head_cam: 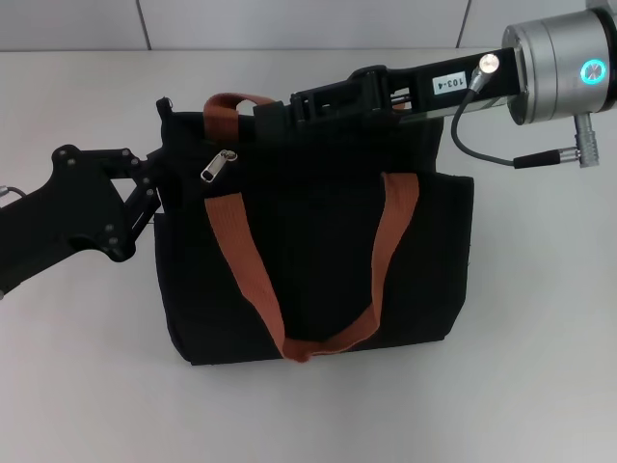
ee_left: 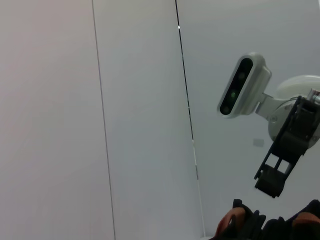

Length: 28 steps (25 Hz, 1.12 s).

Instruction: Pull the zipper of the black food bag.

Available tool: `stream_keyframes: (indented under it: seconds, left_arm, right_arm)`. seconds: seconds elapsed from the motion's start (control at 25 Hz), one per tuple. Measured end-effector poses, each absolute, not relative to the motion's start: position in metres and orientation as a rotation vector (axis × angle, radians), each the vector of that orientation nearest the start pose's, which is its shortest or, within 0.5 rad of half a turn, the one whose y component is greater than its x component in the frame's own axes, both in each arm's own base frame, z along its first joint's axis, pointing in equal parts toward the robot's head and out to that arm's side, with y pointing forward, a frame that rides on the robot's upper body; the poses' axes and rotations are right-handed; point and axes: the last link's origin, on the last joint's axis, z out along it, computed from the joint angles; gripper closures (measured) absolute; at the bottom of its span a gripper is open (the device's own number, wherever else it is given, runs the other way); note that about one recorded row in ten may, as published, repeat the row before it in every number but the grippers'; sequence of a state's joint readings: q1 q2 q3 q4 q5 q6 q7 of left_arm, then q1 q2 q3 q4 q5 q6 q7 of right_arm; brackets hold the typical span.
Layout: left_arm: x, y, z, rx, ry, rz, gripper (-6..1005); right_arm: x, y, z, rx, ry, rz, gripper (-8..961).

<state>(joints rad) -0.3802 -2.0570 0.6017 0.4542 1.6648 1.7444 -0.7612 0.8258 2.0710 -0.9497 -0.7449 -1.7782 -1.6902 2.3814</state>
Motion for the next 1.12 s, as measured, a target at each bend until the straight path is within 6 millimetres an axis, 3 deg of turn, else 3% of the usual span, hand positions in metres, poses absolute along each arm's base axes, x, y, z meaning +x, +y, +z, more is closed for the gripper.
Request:
stream_keyframes:
  seconds: [0.2,0.72,1.12]
  left_arm:
    - [-0.283,0.282,0.021,-2.362,-0.105,-1.044,963]
    - [-0.281,0.281,0.018,-2.352,-0.073,-1.050,960]
    - [-0.277,0.278,0.018,-2.348,-0.037,-1.084,957]
  right_arm:
    - [0.108,0.369,-0.009,-2.943,1.555,0.800,534]
    - [0.102,0.370,-0.027,-2.922,1.627,0.651,534]
    - [0.099,0.372,-0.034,-2.905,1.637,0.632,534]
